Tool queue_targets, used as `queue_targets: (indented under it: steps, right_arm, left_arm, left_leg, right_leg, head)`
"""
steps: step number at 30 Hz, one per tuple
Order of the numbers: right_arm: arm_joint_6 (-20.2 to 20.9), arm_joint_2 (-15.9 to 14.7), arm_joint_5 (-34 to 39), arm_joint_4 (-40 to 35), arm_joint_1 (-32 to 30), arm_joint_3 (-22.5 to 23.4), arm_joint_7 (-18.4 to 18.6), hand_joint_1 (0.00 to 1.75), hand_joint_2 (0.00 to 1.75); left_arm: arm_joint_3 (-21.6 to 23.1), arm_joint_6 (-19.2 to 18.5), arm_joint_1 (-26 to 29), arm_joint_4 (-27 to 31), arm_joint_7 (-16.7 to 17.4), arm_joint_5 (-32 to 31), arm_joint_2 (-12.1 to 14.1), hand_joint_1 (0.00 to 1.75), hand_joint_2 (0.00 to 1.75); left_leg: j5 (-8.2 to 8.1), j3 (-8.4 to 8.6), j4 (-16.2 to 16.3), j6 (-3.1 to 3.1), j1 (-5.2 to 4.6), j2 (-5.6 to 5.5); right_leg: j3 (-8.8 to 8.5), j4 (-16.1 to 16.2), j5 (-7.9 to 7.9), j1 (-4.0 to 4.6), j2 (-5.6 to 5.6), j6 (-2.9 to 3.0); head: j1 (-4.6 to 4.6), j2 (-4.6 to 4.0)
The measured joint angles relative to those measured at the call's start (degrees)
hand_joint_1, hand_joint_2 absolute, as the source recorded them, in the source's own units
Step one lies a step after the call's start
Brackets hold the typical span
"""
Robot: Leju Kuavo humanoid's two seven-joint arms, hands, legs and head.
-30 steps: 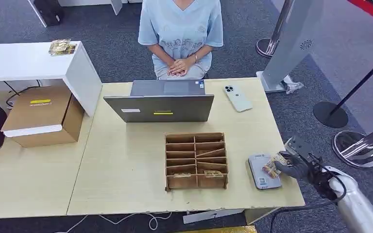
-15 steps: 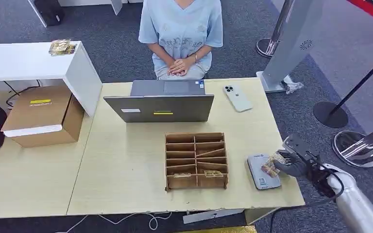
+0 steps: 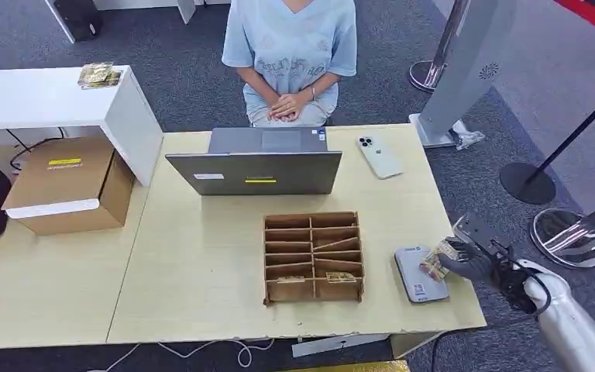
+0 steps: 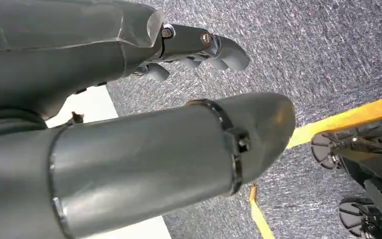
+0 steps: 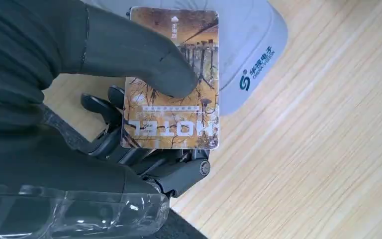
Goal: Pass the card to the sensor for recognition and then transmit it.
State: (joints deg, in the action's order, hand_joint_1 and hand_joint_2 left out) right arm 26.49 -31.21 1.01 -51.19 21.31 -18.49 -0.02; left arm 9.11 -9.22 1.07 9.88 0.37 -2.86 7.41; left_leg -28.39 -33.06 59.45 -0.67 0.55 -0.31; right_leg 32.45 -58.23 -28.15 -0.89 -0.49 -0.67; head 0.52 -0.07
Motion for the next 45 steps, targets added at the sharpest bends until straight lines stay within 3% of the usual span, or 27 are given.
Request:
queue_targets:
  steps: [13,22,27,30,32,33,34,36,43,45]
  right_arm:
    - [2.08,-3.06,5.00,-6.29,1.34,3.47,0.61,1.75,1.75]
    - [2.58,-2.95,6.10,-11.76,9.06,3.47,-0.18,1.75,1.75]
    - [-3.31,-1.86,-0.07,-14.25,16.85,1.05,-0.57,1.75,1.75]
    - [-13.76,0.68,-12.72,-14.82,21.64,-2.10,2.10,1.75,1.75]
    - [-17.91,2.19,-18.57,-14.80,24.23,-4.53,3.10,1.75,1.75]
    - [-18.98,2.69,-20.05,-14.80,25.48,-5.29,3.24,1.75,1.75]
    - [-20.61,3.67,-22.39,-14.71,26.74,-6.62,3.32,1.75,1.75]
    - [-22.36,5.21,-25.05,-14.42,28.56,-8.16,3.21,1.75,1.75]
    - [-27.93,13.51,-34.63,-9.02,36.08,-12.90,2.95,1.75,1.75]
    - [-28.46,17.24,-37.41,-5.21,39.21,-14.38,3.45,1.75,1.75]
  left_arm:
    - [0.00,0.70,0.12,0.00,0.00,0.00,0.07,0.00,0.00]
    - [0.00,1.38,0.07,0.00,-0.02,0.00,0.15,0.00,0.00]
    - [0.08,2.81,-0.27,0.00,-0.22,0.00,-0.75,0.00,0.00]
    - [1.44,10.74,-0.94,0.00,4.62,0.24,-7.88,0.00,0.00]
    - [2.30,11.78,-1.25,0.00,5.57,0.53,-11.85,0.00,0.00]
    - [2.43,12.44,-1.56,0.02,5.57,3.59,-12.96,0.00,0.00]
    - [2.71,11.98,-1.67,0.02,5.38,10.54,-13.51,0.00,0.00]
    - [2.99,11.67,-1.76,0.02,4.87,14.10,-13.77,0.00,0.00]
    - [4.39,10.62,-1.60,0.02,4.96,16.72,-14.32,0.00,0.00]
    - [4.61,10.60,-1.61,0.02,4.96,16.76,-14.32,0.00,0.00]
  left_leg:
    - [0.00,-0.01,0.00,0.00,0.00,0.01]
    - [0.05,-0.02,0.00,-0.03,0.00,0.02]
    - [0.07,-0.03,0.00,-0.05,0.00,0.02]
    - [0.16,0.01,-0.02,0.09,-0.34,0.09]
    - [0.18,-0.04,0.00,0.12,-0.33,-0.02]
    - [0.21,-0.07,0.00,0.16,-0.31,-0.14]
    - [0.21,-0.07,0.03,0.17,-0.35,-0.09]
    - [0.22,-0.06,0.03,0.20,-0.38,-0.08]
    - [0.26,-0.07,0.00,0.14,-0.30,0.08]
    - [0.31,-0.12,0.00,0.06,-0.30,0.10]
  right_leg:
    - [0.01,-0.02,0.00,0.00,0.01,0.00]
    - [0.02,-0.06,0.04,0.00,0.02,0.04]
    - [0.02,-0.07,0.05,0.00,0.03,0.04]
    - [0.10,-0.13,0.11,-0.36,0.10,-0.02]
    - [0.10,-0.11,0.15,-0.32,0.10,-0.08]
    - [0.05,-0.08,0.15,-0.29,0.03,-0.09]
    - [0.08,-0.08,0.15,-0.35,-0.01,-0.09]
    - [0.09,-0.10,0.15,-0.37,-0.02,-0.10]
    - [0.23,-0.24,0.15,-0.29,0.17,-0.08]
    - [0.34,-0.31,0.18,-0.29,0.17,-0.03]
  head:
    - [0.00,0.00]
    - [0.00,0.00]
    - [0.00,0.00]
    - [0.07,0.00]
    - [-0.09,0.00]
    - [-0.18,0.00]
    - [-0.20,0.00]
    - [-0.15,0.00]
    - [-0.20,0.00]
    - [-0.17,0.00]
